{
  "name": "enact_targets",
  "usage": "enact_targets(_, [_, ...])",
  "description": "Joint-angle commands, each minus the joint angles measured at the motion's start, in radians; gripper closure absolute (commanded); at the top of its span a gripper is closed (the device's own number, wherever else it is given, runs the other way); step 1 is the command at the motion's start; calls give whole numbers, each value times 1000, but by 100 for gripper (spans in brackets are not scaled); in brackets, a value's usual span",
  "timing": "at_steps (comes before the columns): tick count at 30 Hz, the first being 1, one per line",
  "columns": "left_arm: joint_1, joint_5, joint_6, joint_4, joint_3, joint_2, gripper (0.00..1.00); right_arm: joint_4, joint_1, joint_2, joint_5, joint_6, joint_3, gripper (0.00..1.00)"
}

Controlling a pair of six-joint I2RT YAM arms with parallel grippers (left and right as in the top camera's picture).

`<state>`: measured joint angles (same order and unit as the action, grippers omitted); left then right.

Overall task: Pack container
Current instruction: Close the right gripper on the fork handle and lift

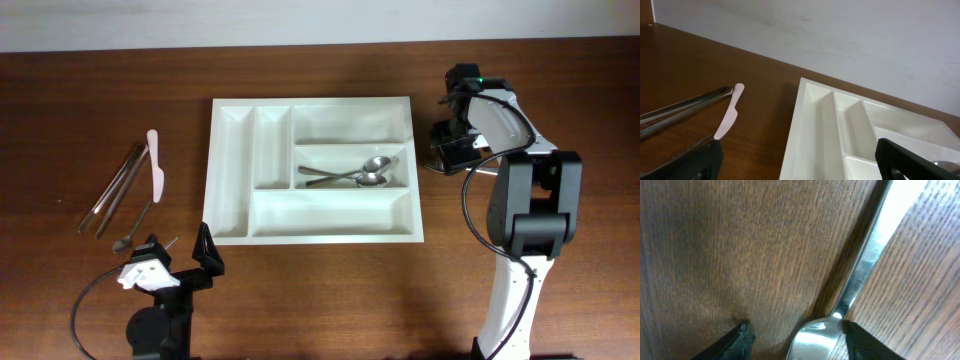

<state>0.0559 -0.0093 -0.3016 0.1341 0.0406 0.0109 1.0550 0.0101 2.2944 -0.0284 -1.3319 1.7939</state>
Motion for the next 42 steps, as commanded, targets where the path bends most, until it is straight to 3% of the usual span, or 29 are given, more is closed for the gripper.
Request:
enact_targets(1, [6,14,19,-2,-7,-6,1,16,5,18,-2,-11,-11,42])
enact_targets(23, [6,14,19,-2,-7,-6,1,48,75,18,-40,-7,-18,42])
enact_targets(26, [6,14,19,-2,-7,-6,1,49,77,18,-40,-6,-18,60])
enact_targets(30, [6,14,19,-2,-7,-6,1,47,77,18,-40,-7,-18,75])
enact_targets(36, [6,14,19,-2,-7,-6,1,45,77,18,-40,-5,-18,84])
enact_targets(39, [6,14,19,-2,-7,-6,1,40,77,18,-39,20,-18,96])
enact_targets(42, [6,14,19,-2,-7,-6,1,40,77,18,-40,20,-18,96])
